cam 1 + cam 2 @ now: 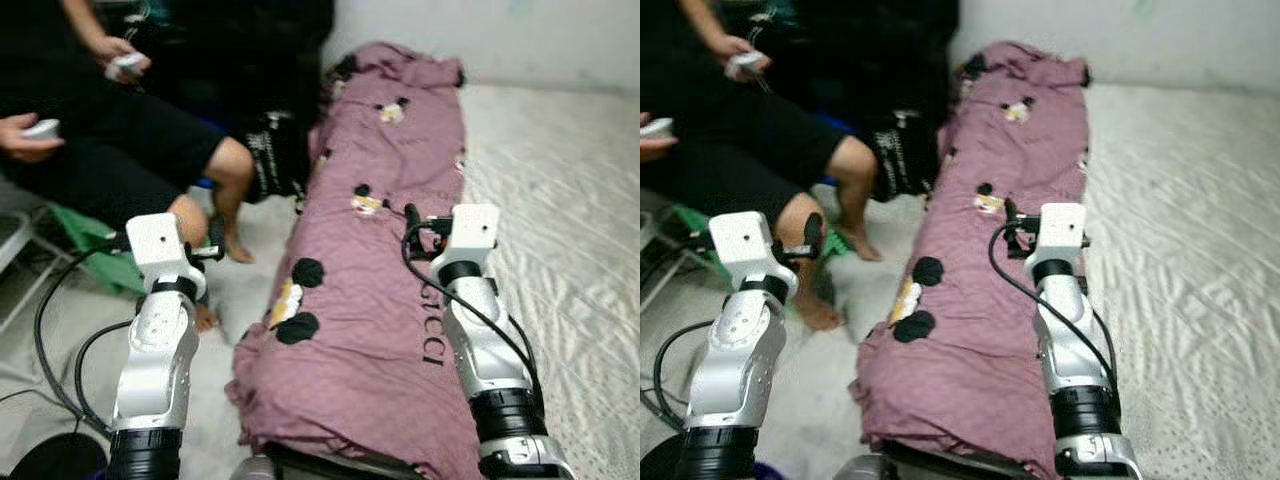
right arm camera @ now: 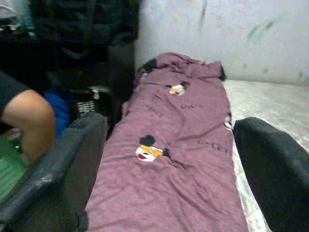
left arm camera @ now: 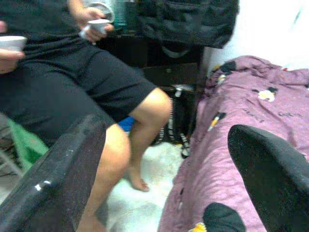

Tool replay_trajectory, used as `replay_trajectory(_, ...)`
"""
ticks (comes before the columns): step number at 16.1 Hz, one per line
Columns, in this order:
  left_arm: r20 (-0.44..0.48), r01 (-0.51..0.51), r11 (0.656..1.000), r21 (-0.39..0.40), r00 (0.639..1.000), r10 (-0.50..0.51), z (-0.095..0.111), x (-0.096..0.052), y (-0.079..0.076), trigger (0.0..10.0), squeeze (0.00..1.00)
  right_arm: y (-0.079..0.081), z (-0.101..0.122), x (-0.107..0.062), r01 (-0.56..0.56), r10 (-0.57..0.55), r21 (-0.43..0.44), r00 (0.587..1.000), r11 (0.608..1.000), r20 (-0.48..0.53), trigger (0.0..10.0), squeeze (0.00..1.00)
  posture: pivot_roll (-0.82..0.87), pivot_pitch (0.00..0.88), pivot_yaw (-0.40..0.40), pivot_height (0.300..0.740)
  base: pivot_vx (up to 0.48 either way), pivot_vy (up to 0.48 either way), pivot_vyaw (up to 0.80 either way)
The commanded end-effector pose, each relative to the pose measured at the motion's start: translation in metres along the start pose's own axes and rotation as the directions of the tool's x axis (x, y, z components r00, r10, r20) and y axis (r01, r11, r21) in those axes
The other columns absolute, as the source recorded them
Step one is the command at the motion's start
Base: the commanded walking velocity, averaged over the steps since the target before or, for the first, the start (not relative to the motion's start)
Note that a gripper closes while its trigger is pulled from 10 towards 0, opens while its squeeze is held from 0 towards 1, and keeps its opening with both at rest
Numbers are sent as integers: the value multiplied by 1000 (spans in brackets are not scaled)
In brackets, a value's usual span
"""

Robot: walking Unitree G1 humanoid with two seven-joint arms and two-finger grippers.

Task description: Clean up the room

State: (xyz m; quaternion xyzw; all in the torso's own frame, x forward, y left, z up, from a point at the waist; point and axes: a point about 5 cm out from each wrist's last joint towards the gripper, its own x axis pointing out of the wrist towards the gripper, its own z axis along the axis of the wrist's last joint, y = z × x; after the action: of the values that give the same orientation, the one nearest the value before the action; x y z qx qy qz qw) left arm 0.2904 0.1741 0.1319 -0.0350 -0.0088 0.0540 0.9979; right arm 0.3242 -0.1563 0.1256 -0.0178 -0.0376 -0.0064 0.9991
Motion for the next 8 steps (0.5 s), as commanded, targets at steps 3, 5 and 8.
replay_trajectory(3,-14,8,1000,6,1000,-8,-3,0,-1,10000,0,-3,5,1,9,-9,-16,999,1000,33,10000,0,-20,0,84,740,0,0,0)
replay_trajectory(5,-24,12,999,30,1000,-11,-6,0,-2,10000,0,-3,2,1,33,-34,21,999,999,12,10000,0,-21,0,91,740,0,0,0)
replay_trajectory(8,-57,18,1000,22,998,-17,-11,0,-5,10000,0,3,-2,3,48,-46,74,999,996,-26,10000,0,-22,0,91,740,0,0,0)
